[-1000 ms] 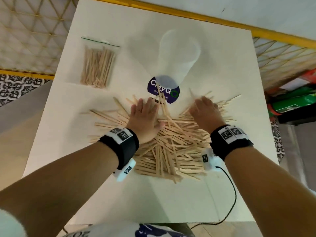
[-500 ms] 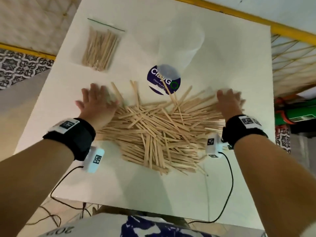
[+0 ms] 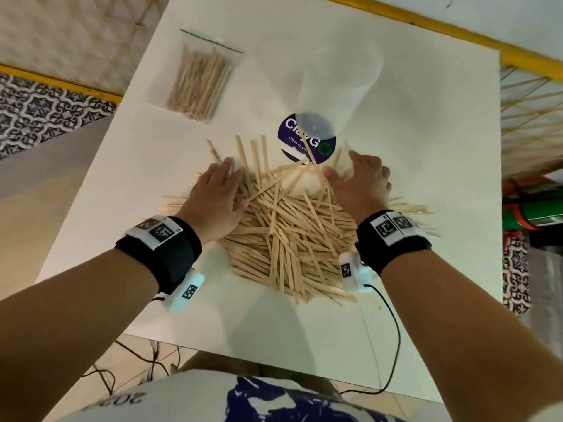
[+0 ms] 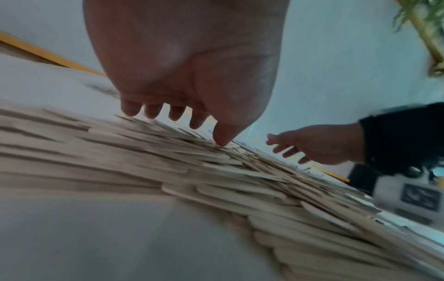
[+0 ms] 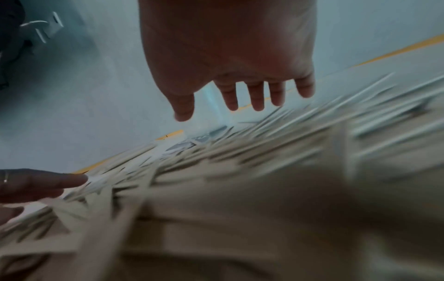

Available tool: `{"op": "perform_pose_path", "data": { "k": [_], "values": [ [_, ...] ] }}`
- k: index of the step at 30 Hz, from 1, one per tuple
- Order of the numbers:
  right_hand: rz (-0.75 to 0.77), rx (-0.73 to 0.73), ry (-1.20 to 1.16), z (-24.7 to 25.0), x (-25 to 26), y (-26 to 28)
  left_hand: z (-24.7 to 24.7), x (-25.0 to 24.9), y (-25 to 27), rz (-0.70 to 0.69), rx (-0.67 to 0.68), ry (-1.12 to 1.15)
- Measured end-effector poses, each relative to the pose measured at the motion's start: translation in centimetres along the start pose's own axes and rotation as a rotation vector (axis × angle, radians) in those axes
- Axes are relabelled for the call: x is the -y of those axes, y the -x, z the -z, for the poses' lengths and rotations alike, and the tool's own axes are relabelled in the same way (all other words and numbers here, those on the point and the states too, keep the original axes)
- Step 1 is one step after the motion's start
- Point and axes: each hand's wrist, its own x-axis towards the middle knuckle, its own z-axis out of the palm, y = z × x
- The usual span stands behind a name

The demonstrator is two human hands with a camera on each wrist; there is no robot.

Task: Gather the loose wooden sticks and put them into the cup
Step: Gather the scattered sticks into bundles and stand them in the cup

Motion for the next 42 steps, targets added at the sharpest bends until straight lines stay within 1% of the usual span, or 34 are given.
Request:
{"op": "perform_pose_path", "data": {
  "k": [1, 2, 5, 8, 11, 12, 14, 15, 17, 19, 20, 22, 24, 26, 29, 32, 33, 35, 38, 40, 42],
  "values": [
    [0.003, 0.024, 0.013, -0.3, 1.1, -0.1, 0.1, -0.1, 0.0, -0.025, -0.019, -0.019],
    [0.040, 0.050, 0.045, -0.6, 2.2, 0.1, 0.2, -0.2, -0.1, -0.058, -0.029, -0.037],
    [0.203, 0.064, 0.127, -2.0, 3.8, 1.9, 0.9, -1.3, -1.0, -0.194, -0.043, -0.103],
    [0.342, 0.075, 0.110, -2.9, 3.1, 4.5, 1.4, -3.2, -3.1, -0.356, -0.049, -0.154],
    [0.452, 0.116, 0.080, -2.4, 1.6, 5.5, 0.9, -4.9, -5.7, -0.491, 0.011, -0.321],
    [0.468, 0.102, 0.071, -1.8, 1.2, 5.3, 0.7, -5.1, -6.2, -0.510, 0.027, -0.382],
    [0.430, 0.069, 0.096, -0.5, 0.1, 4.0, 0.9, -5.0, -6.7, -0.498, 0.053, -0.459],
    [0.384, 0.100, 0.138, 0.3, -0.5, 3.3, 1.3, -4.6, -6.5, -0.492, 0.066, -0.463],
    [0.329, 0.241, 0.255, 1.8, -1.8, 2.3, 2.3, -3.7, -5.7, -0.531, 0.049, -0.465],
    [0.378, 0.373, 0.373, 3.0, -3.1, 2.3, 3.3, -2.2, -4.7, -0.591, 0.025, -0.509],
    [0.415, 0.414, 0.425, 3.5, -3.7, 2.7, 3.6, -1.2, -4.1, -0.608, 0.036, -0.517],
    [0.469, 0.440, 0.531, 4.2, -4.8, 3.3, 3.9, 1.3, -3.1, -0.625, 0.081, -0.510],
    [0.475, 0.429, 0.577, 4.2, -5.4, 3.8, 3.8, 3.2, -2.2, -0.641, 0.133, -0.504],
    [0.470, 0.406, 0.563, 3.9, -5.3, 4.1, 3.3, 4.3, -1.5, -0.609, 0.131, -0.435],
    [0.481, 0.366, 0.516, 3.8, -4.4, 3.6, 2.8, 4.5, -0.9, -0.537, 0.068, -0.286],
    [0.439, 0.382, 0.434, 4.1, -3.1, 3.6, 2.8, 4.2, -0.6, -0.435, 0.139, -0.165],
    [0.440, 0.390, 0.405, 3.9, -2.4, 4.0, 2.6, 4.0, -0.4, -0.429, 0.158, -0.160],
    [0.489, 0.396, 0.375, 2.6, -0.6, 5.3, 1.9, 3.3, 0.0, -0.448, 0.166, -0.132],
    [0.555, 0.383, 0.383, 0.1, 1.9, 6.8, 1.0, 2.7, 0.2, -0.443, 0.154, 0.007],
    [0.535, 0.342, 0.358, -0.3, 2.4, 6.3, 1.4, 3.2, 0.3, -0.420, 0.112, -0.015],
    [0.487, 0.362, 0.333, 0.2, 2.2, 5.2, 2.4, 4.0, 0.5, -0.280, 0.112, -0.152]
  ]
}}
